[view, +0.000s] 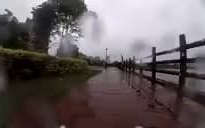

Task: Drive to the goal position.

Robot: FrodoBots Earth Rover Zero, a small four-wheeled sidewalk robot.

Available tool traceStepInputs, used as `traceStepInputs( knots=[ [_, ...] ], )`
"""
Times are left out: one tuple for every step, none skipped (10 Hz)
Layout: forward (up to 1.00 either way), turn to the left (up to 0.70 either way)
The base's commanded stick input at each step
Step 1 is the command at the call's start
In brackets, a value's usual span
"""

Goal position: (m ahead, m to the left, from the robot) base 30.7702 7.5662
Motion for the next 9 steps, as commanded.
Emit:
traceStepInputs(
  knots=[
    [1.0, 0.0],
    [1.0, 0.0],
    [1.0, 0.0],
    [1.0, 0.0],
    [1.0, 0.0],
    [1.0, 0.0],
    [1.0, -0.13],
    [1.0, -0.27],
    [1.0, -0.4]
  ],
)
